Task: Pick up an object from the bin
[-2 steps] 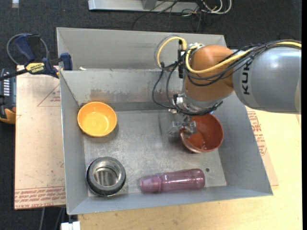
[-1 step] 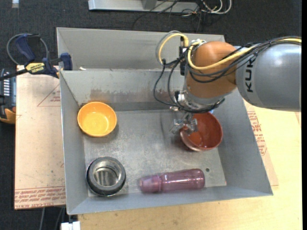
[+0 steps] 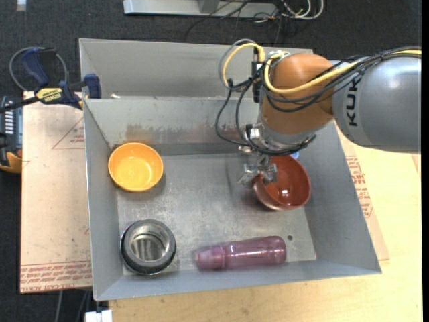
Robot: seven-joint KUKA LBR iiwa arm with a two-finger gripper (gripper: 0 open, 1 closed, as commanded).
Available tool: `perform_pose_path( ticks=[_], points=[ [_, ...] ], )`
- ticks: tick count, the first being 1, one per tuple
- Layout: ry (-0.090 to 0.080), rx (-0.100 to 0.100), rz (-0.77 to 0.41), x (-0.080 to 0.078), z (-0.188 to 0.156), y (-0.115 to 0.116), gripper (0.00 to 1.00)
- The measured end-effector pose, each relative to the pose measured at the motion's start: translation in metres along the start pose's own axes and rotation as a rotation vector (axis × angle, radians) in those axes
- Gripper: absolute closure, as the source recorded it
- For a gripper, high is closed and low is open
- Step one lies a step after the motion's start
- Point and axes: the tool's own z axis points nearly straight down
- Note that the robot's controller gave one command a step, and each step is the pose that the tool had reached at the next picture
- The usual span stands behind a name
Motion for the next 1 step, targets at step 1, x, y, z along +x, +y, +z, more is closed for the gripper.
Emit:
perform_pose_path(
  ticks=[1],
  points=[
    [-0.002,-0.001,0.003,-0.0008,-0.0195,0.0004,1.0]
  ],
)
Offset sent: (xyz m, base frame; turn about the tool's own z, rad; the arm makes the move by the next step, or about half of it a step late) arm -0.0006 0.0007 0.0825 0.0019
